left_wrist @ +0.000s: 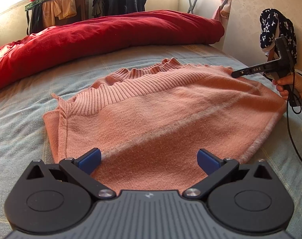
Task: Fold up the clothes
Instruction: 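Move both open tools over the pink sweater to its end opposite the collar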
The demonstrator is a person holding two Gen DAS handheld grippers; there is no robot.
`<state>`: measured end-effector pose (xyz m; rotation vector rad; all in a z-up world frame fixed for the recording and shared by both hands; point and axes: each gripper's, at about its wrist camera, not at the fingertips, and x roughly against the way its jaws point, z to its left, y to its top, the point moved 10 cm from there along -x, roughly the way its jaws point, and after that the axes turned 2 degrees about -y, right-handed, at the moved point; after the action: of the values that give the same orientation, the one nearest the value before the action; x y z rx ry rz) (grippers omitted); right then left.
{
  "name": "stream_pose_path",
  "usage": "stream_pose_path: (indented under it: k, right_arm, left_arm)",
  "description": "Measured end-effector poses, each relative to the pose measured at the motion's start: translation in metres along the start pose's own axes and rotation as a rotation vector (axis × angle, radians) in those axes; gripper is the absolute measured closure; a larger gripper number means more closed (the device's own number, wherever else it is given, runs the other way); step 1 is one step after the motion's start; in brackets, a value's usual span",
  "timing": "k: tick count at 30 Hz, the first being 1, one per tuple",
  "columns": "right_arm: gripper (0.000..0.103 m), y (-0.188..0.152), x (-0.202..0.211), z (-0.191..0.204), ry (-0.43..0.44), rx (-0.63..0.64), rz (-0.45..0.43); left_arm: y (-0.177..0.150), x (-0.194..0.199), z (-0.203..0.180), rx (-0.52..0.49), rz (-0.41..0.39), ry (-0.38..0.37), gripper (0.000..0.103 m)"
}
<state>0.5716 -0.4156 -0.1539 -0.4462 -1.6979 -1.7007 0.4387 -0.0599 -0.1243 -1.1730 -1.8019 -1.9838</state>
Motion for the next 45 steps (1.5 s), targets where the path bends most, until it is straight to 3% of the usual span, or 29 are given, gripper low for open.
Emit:
stream_pose_path:
  k: [3,6,8,10,12,14,16,17,18,19,21,23,24,25,28,31,36,39,41,45]
  right_arm:
    - [0.083,0.004,-0.004,-0.007,-0.056,0.008,0.008]
    - [0.079,0.012,0.011,-0.003,-0.034,-0.028,-0.030]
    - [0.078,0.019,0.028,0.019,0.049,-0.018,-0.062]
    - [0.072,0.020,0.035,0.048,0.138,0.017,-0.046]
    - [0.072,0.013,0.029,0.074,0.193,0.054,0.004]
    - [0.072,0.005,0.008,0.076,0.129,0.112,0.034]
    - [0.058,0.002,-0.009,0.063,0.084,0.095,0.035]
    - [0.059,0.004,-0.017,0.048,0.073,0.048,0.022]
    - [0.065,0.006,-0.018,0.038,0.080,-0.010,0.025]
    - [0.079,0.008,-0.018,0.028,0.087,-0.069,0.027]
    - [0.086,0.010,-0.015,0.021,0.089,-0.110,0.037]
    - [0.072,0.009,-0.005,0.026,0.065,-0.085,0.041]
    - [0.056,0.010,0.002,0.033,0.070,-0.072,0.031]
    - [0.048,0.010,0.008,0.040,0.074,-0.059,0.020]
    - [0.046,0.002,0.018,0.062,0.106,0.020,0.029]
    - [0.039,-0.019,0.021,0.062,0.069,0.066,0.076]
    - [0.035,-0.035,0.068,0.028,0.092,-0.083,0.036]
    - [0.032,-0.036,0.102,0.037,0.162,-0.124,-0.013]
    - [0.031,-0.046,0.106,0.053,0.203,-0.106,0.011]
    - [0.031,-0.090,0.093,0.061,0.126,-0.007,0.107]
  left_arm:
    - [0.011,0.006,-0.001,0.002,-0.032,-0.004,0.001]
    - [0.020,0.009,-0.005,-0.018,-0.047,-0.018,0.001]
    - [0.026,0.008,-0.009,-0.045,-0.053,-0.022,0.001]
    - [0.032,0.002,-0.012,-0.055,-0.057,-0.026,0.001]
    - [0.037,-0.007,-0.013,-0.051,-0.057,-0.039,0.001]
    - [0.037,-0.018,-0.011,-0.042,-0.040,-0.045,0.001]
    - [0.024,-0.033,0.004,-0.054,0.011,0.009,0.001]
    - [0.014,-0.040,0.016,-0.049,0.049,0.050,0.000]
    - [0.007,-0.043,0.025,-0.023,0.065,0.048,0.000]
    - [0.004,-0.040,0.031,0.014,0.055,0.023,0.000]
    - [0.004,-0.027,0.040,0.049,0.037,0.023,0.001]
    - [0.012,-0.017,0.036,0.059,0.016,0.011,0.001]
    - [0.017,-0.013,0.033,0.066,0.001,-0.001,0.001]
    - [0.021,-0.010,0.029,0.072,-0.011,-0.026,0.001]
    - [0.020,-0.015,0.017,0.045,0.000,-0.048,0.001]
    - [-0.003,-0.026,0.023,0.026,0.077,0.009,0.001]
    - [-0.011,0.001,0.016,-0.053,0.060,0.045,0.001]
    - [-0.003,0.011,0.002,-0.048,0.026,0.002,0.001]
    - [0.001,0.012,-0.013,-0.048,0.004,-0.035,0.001]
    - [-0.019,0.006,-0.029,-0.019,0.061,-0.075,0.001]
